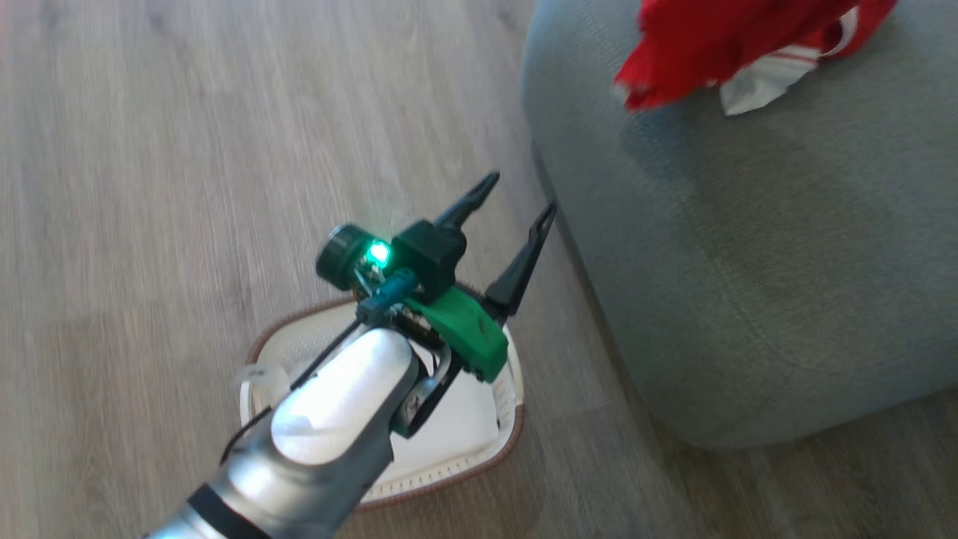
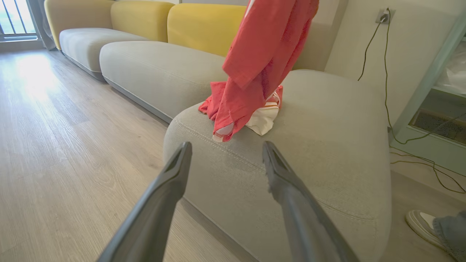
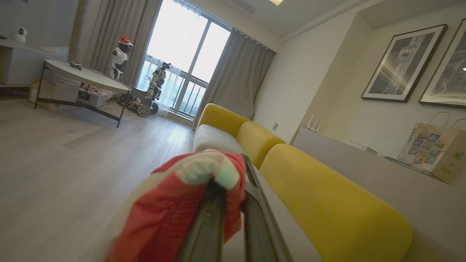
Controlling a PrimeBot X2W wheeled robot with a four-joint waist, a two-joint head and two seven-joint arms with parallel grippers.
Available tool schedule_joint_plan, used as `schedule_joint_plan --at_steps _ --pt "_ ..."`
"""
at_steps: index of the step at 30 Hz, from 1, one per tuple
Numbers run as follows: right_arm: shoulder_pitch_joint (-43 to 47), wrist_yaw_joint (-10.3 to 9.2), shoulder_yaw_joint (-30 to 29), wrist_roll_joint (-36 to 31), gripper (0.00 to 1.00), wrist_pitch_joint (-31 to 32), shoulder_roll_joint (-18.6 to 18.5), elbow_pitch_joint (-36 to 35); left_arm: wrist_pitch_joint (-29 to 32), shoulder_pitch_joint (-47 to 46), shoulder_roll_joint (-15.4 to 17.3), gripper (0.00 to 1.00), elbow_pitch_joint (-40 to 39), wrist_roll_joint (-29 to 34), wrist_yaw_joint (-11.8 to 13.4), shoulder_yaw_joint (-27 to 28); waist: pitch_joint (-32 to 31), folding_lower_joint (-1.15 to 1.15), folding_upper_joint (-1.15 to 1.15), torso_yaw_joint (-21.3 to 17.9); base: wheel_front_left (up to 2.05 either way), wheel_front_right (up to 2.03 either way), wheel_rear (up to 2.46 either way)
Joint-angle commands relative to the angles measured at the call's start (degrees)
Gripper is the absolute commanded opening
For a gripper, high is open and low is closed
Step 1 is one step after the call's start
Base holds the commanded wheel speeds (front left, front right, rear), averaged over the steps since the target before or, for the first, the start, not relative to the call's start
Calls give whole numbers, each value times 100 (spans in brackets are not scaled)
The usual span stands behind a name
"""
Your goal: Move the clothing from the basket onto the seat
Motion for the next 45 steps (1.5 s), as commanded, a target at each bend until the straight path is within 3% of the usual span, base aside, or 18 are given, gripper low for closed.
schedule_joint_plan --at_steps 1,8,14,22,27,37,38,39,40,41,45 --pt "-392 40 -85 -6 0 41 -170 -35 17 -326 114 100 -261 43 54 179 350 0 0 229 0 0 0" --pt "-1616 40 -706 -475 0 63 -857 629 153 -612 303 100 -731 195 175 228 1113 0 0 574 0 0 0" --pt "-1934 40 -1535 -1164 0 -153 -1236 1174 256 -878 367 100 -1069 369 232 182 1666 0 0 923 0 0 0" --pt "-1270 40 -2550 -1935 0 -412 -756 1748 314 -1074 428 100 -1279 430 306 221 2153 0 0 1074 0 0 0" --pt "-819 40 -2865 -2212 0 -499 -402 1972 326 -1079 499 100 -1329 450 341 217 2336 0 0 1033 0 0 0" --pt "-301 40 -3310 -2476 0 -538 -127 2278 366 -1108 585 100 -1357 450 391 218 2427 0 0 932 0 0 0" --pt "-285 40 -3347 -2471 18 -539 -85 2286 372 -1107 596 100 -1359 450 398 217 2426 0 0 914 0 0 0" --pt "-273 40 -3369 -2460 44 -540 -41 2284 378 -1107 609 100 -1363 449 405 219 2424 0 0 893 0 0 0" --pt "-259 40 -3364 -2449 80 -541 8 2299 385 -1105 625 100 -1366 447 414 223 2419 0 0 866 0 0 0" --pt "-255 40 -3365 -2417 100 -541 52 2292 395 -1101 638 100 -1369 436 423 232 2413 0 0 834 0 0 0" --pt "-130 40 -3112 -2198 100 -542 235 2221 365 -1046 707 100 -1388 351 473 320 2303 0 0 682 0 0 0"
